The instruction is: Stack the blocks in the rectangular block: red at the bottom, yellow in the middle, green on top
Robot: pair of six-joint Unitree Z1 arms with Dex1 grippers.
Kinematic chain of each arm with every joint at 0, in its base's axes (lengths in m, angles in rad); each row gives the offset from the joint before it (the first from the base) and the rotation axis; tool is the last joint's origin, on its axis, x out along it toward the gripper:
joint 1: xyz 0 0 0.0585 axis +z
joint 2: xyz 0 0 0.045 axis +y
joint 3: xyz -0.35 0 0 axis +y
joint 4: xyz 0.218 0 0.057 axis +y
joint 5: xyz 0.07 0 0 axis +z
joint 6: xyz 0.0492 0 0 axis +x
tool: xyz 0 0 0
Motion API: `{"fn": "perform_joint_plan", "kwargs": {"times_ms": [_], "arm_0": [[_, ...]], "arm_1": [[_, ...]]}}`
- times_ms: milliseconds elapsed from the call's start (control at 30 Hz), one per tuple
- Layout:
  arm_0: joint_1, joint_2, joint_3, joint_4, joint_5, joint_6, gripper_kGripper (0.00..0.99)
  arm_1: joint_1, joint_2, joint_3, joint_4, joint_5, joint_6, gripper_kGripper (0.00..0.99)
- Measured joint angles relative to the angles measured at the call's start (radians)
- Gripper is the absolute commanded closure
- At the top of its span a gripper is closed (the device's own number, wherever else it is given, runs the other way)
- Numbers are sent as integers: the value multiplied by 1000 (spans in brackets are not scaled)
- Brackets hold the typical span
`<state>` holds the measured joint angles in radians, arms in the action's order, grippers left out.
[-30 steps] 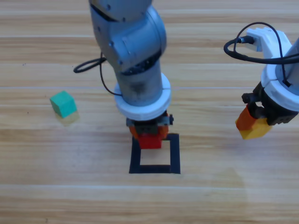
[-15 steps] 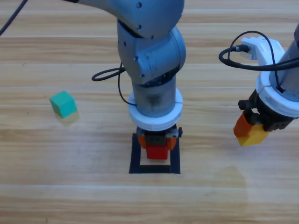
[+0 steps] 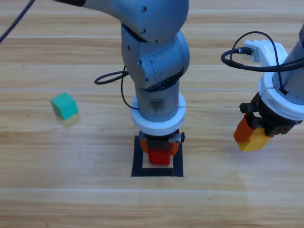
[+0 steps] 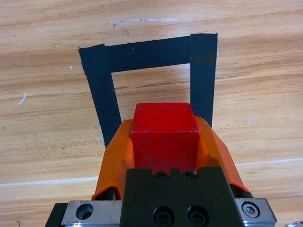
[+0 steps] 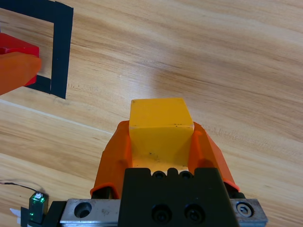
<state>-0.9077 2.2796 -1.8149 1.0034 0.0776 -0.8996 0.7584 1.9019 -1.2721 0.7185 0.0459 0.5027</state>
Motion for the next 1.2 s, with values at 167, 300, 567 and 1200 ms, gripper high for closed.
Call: {"fn": "perform_joint_plan", "kwargs": {"times_ms": [167, 300, 567, 1200], "arm_0": [[0, 20, 0, 0, 0, 3, 982], [0, 21, 0, 0, 0, 3, 982], [0, 21, 0, 0, 0, 3, 982], [0, 22, -21, 0, 4, 3, 978]], "arm_1": [[0, 0, 0, 0, 0, 18, 990], [0, 0, 0, 0, 0, 22, 990], [0, 0, 0, 0, 0, 22, 990], [0, 0, 0, 0, 0, 22, 990]]}}
